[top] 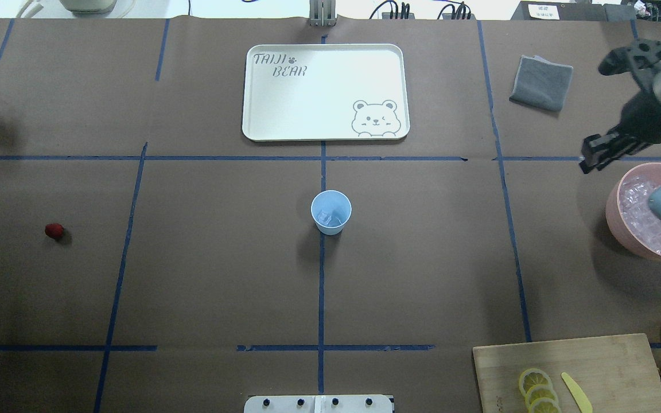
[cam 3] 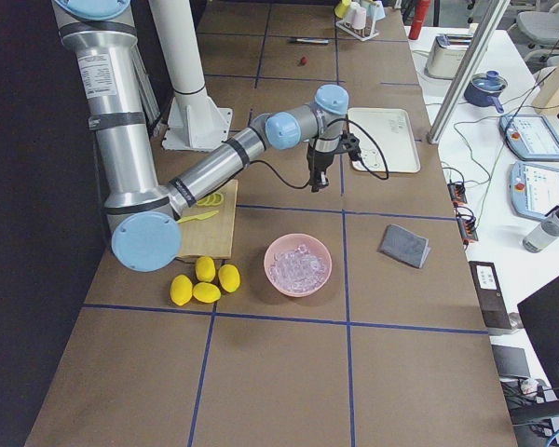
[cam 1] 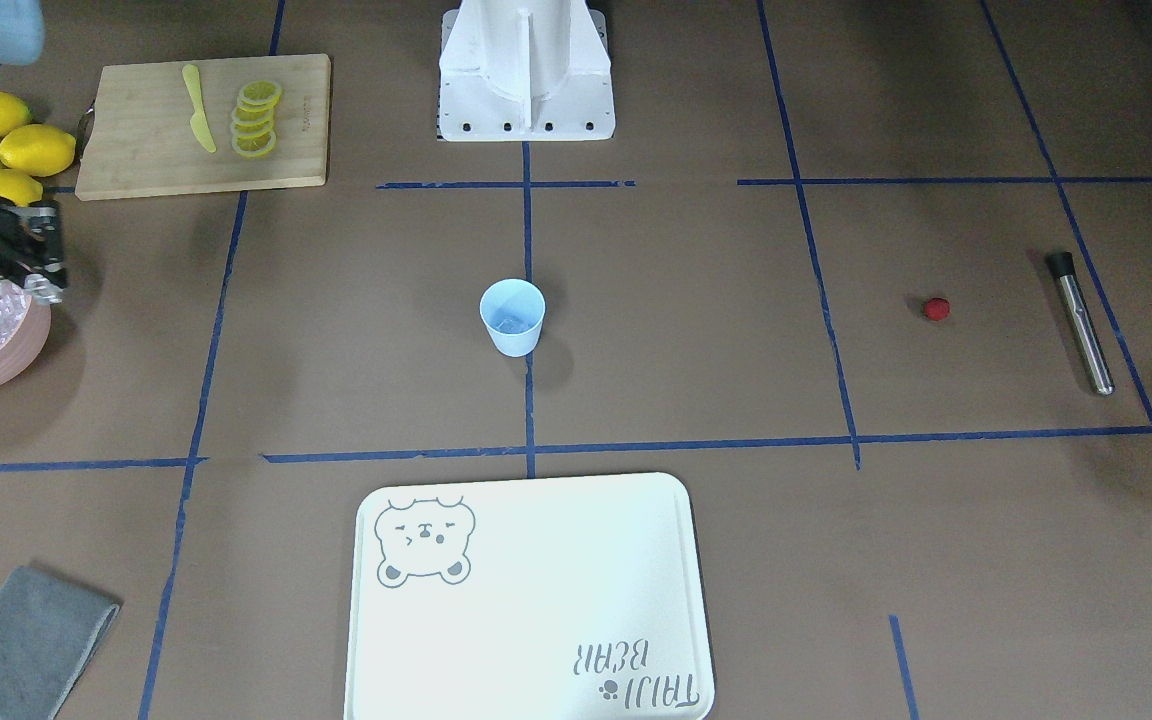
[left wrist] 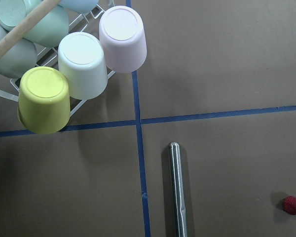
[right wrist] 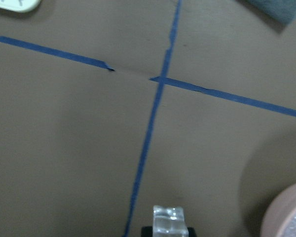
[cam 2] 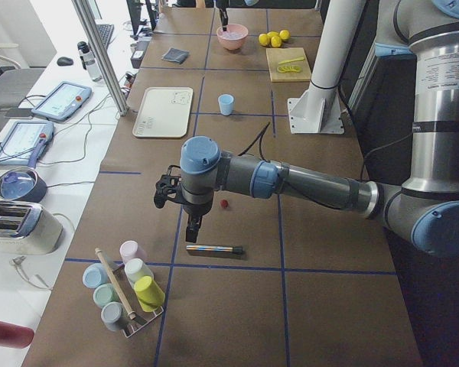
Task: Mash ice and strawberries in cup
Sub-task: 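Carry the ice cube with the right gripper over the blue cup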
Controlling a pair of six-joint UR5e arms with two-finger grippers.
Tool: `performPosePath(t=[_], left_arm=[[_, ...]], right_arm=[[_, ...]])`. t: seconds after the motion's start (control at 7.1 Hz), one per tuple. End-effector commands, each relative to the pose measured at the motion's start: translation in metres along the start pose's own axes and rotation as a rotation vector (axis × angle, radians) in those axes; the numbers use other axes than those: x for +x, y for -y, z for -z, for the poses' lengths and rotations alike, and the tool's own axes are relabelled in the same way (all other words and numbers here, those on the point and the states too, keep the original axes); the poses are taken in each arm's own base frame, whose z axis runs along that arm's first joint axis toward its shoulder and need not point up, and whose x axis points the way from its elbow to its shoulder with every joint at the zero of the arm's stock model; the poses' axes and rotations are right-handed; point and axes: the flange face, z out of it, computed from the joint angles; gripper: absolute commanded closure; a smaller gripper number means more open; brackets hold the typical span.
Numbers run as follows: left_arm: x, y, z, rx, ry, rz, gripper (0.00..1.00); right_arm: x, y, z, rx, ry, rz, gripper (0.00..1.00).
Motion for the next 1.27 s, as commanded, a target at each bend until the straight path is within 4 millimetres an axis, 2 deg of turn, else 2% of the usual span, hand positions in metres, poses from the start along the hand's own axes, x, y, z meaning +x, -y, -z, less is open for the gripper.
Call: performPosePath(t=[0.0,0.42,0.56,0.7,0.85,1.13], left_arm=[[-0.001,0.000,-0.001,-0.004,0.000,0.003,0.00],[0.000,0.000,-0.001,-0.003,0.000,0.003,0.00],[0.000,0.000,-0.001,-0.003,0.000,0.003,0.00],[0.000,0.000,-0.001,-0.004,0.000,0.004,0.00],[0.000,-0.001,-0.001,-0.005,0.000,0.005,0.00],[0.000,-0.001,-0.001,-0.005,0.000,0.005,0.00]], right_arm=[[-0.148,0.023,-0.019,-0.016,0.016,-0.098,1.00],[-0.318,0.049,-0.052,-0.002,-0.007,-0.238,1.00],[-0.357,0.056,-0.068,-0.002,-0.039,-0.244,1.00],[-0.378,0.060,-0.088,0.006,-0.032,-0.262,1.00],[-0.383,0.062,-0.102,0.021,-0.029,-0.255,1.00],[-0.390,0.061,-0.103,0.019,-0.028,-0.249,0.99]])
